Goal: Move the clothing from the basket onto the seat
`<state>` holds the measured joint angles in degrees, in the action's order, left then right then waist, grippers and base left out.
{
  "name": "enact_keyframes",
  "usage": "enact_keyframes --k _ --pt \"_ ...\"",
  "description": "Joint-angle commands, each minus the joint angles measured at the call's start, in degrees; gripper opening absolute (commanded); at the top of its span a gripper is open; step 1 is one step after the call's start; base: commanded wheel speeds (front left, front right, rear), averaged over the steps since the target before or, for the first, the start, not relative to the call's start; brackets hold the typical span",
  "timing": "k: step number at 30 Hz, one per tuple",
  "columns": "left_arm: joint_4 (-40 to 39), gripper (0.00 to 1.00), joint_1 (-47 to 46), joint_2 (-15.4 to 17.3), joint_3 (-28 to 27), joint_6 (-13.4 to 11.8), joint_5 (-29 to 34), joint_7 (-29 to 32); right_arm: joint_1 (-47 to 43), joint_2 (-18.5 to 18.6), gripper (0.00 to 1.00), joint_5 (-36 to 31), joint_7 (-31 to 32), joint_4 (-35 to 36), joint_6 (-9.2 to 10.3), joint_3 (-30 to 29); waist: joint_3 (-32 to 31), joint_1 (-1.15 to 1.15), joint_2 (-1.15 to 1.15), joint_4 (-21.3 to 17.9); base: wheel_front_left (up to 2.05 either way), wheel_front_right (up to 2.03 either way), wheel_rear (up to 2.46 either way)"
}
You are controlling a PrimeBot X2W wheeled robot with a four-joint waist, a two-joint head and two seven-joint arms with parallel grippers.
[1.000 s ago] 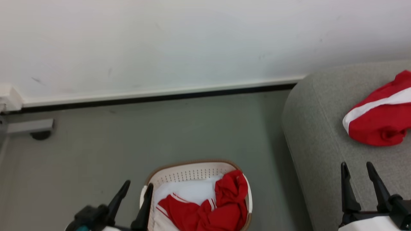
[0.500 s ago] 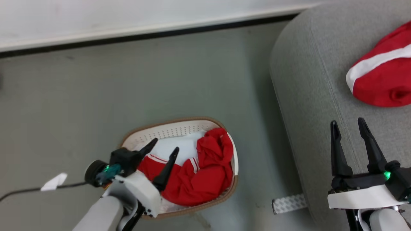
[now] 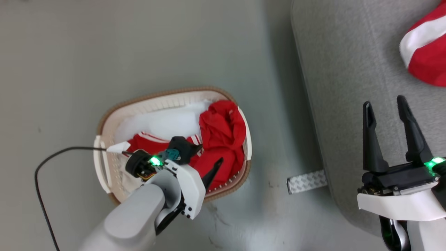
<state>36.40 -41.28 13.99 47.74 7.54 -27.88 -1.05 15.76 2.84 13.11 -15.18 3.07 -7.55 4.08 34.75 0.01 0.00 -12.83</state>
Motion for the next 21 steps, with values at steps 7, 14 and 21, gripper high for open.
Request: enact_keyframes --k 7,14,21 --pt "2.7 1.00 -6.2 3.0 8.4 -0.1 -7.6 3.2 1.1 0.1 1.00 -1.8 0.1 4.8 0.13 0.1 9.1 -0.01 0.00 -0.7 0.00 0.00 0.00" --pt "3.4 1.00 -10.8 4.2 14.4 -0.1 -11.6 4.7 1.5 0.1 1.00 -1.9 0.1 6.8 0.13 -0.7 14.3 -0.01 0.00 -0.3 0.00 0.00 0.00" --pt "7.7 1.00 -16.0 3.9 18.3 -0.1 -13.1 1.9 1.8 0.1 1.00 -2.1 0.0 9.1 0.13 -1.3 18.5 -0.01 0.00 -0.4 0.00 0.00 0.00"
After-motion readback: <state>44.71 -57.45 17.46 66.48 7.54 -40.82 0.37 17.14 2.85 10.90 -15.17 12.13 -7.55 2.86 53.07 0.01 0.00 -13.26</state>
